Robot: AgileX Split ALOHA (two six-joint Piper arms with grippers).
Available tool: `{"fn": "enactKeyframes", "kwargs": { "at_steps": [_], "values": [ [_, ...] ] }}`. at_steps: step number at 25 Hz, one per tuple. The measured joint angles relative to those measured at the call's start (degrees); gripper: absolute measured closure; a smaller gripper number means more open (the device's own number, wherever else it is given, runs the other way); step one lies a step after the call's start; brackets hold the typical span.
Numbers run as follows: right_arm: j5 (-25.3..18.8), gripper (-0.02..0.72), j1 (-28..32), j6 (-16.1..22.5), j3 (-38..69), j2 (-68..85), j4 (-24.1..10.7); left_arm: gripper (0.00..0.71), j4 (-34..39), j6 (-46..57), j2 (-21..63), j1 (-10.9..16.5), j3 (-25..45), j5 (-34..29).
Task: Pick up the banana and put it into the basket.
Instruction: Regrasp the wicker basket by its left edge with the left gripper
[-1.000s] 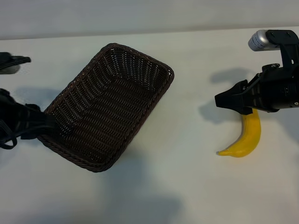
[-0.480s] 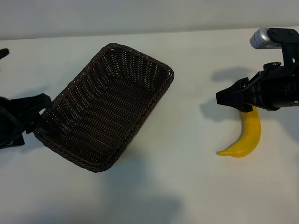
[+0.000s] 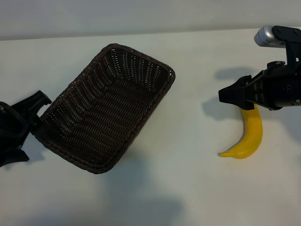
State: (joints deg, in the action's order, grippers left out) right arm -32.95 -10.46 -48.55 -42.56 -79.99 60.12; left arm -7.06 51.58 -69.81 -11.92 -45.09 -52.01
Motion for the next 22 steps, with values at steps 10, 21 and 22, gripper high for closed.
{"fn": "enactKeyframes", "kwargs": {
  "at_steps": [10, 21, 22],
  "values": [
    [0.1, 0.107, 0.0, 1.0, 0.0, 0.0, 0.0, 0.162, 0.3, 4.3, -5.6, -0.8, 0.0, 0.5],
    [0.1, 0.107, 0.0, 1.2, 0.0, 0.0, 0.0, 0.162, 7.7, 21.0, -10.9, -11.1, 0.0, 7.4],
    [0.1, 0.107, 0.0, 1.2, 0.0, 0.0, 0.0, 0.162, 8.0, 21.2, -11.2, -11.5, 0.0, 7.4]
  ]
}}
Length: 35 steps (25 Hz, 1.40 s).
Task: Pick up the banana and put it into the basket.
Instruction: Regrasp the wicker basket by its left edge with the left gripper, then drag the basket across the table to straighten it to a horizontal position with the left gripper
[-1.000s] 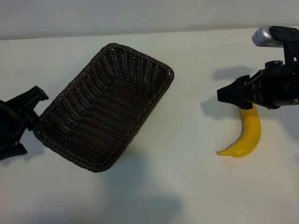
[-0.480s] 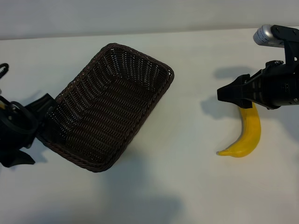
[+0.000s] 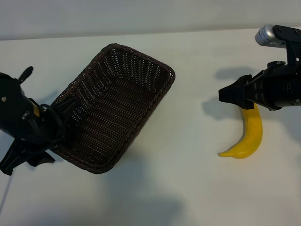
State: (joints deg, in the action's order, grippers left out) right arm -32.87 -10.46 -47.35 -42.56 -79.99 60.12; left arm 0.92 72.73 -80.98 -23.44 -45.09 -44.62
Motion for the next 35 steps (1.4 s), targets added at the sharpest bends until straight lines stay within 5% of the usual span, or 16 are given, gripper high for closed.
{"fn": "enactKeyframes", "kwargs": {
  "at_steps": [22, 25, 29, 35],
  "values": [
    [-0.1, 0.107, 0.0, 0.0, 0.0, 0.0, -0.2, 0.175, 0.6, 2.9, -12.5, -0.2, 0.0, 7.6],
    [-0.1, 0.107, 0.0, 0.0, 0.0, 0.0, -0.2, 0.244, 0.8, 3.0, -12.7, -0.2, 0.0, 7.6],
    [-0.1, 0.107, 0.0, 0.0, 0.0, 0.0, -0.2, 0.422, 1.0, 3.4, -12.7, -0.2, 0.0, 8.1],
    [-0.1, 0.107, 0.0, 0.1, 0.0, 0.0, -0.2, 0.445, 2.4, 4.0, -12.7, -0.1, 0.0, 9.4]
  ]
}}
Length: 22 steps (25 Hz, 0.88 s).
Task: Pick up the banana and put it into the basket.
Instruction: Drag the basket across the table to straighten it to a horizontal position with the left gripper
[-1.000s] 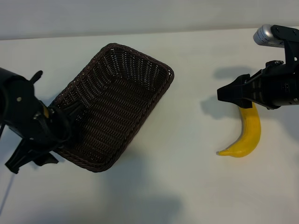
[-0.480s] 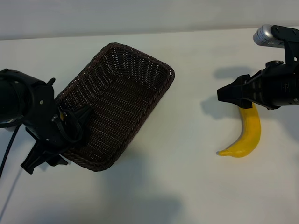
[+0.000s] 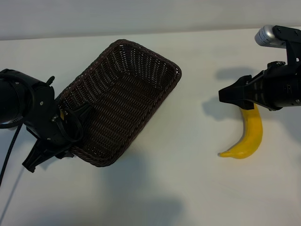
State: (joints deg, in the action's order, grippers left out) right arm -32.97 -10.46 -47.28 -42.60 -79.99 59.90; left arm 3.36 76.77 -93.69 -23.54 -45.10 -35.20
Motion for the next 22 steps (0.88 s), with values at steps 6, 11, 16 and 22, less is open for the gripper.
{"fn": "enactKeyframes", "kwargs": {
  "at_steps": [6, 11, 16, 22],
  "values": [
    [-0.1, 0.107, 0.0, 0.0, 0.0, 0.0, 0.0, 0.488, 0.6, -0.1, 1.5, 0.0, 0.0, 1.7],
    [0.0, 0.107, 0.0, -0.1, 0.0, 0.0, 0.0, 0.549, 0.7, -1.8, 5.3, 0.8, 0.0, 3.4],
    [-0.1, 0.107, 0.0, -0.1, 0.0, 0.0, 0.0, 0.550, 0.3, -10.4, 7.7, 4.6, -0.3, 2.5],
    [-0.1, 0.107, 0.0, 0.0, 0.0, 0.0, -0.7, 0.552, -8.1, -34.1, 7.8, 9.3, -6.0, 0.1]
  ]
}}
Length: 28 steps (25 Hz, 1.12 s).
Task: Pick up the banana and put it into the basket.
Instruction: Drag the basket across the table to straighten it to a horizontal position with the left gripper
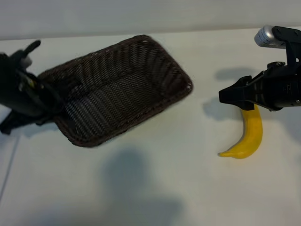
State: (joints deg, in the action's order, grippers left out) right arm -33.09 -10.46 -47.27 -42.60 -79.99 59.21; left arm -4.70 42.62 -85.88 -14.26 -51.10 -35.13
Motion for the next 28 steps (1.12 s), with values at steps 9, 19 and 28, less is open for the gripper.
{"fn": "enactKeyframes", "kwargs": {
  "at_steps": [9, 19, 28],
  "values": [
    [0.0, 0.107, 0.0, 0.3, 0.0, 0.0, -0.6, 0.552, -2.6, -23.3, -4.4, 3.0, -11.6, -7.4],
    [0.0, 0.107, 0.0, 0.3, -0.1, 0.0, -0.8, 0.552, -10.4, -41.1, -17.3, 3.0, -20.2, -9.5],
    [0.0, 0.107, 0.0, 0.5, -0.1, 0.0, -1.6, 0.552, -15.7, -45.1, -23.1, 3.3, -20.7, -6.7]
  ]
}}
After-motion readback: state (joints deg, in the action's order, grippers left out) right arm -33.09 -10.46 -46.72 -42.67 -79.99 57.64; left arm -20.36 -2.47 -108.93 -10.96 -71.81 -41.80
